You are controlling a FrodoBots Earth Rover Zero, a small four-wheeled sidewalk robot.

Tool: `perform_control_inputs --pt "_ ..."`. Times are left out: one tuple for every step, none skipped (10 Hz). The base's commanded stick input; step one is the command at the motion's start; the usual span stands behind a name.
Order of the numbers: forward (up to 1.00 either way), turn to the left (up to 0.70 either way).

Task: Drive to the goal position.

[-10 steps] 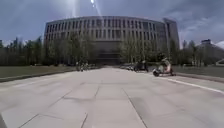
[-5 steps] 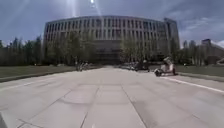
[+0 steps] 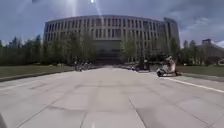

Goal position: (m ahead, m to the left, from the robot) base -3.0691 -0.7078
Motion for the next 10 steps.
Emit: perform_control_inputs --pt "0.50 0.00" --pt "0.50 0.00" --pt "0.50 0.00" --pt "0.50 0.00" --pt "0.50 0.00" --pt "0.50 0.00" --pt "0.50 0.00" --pt "0.50 0.00" --pt "0.50 0.00" --pt "0.50 0.00"
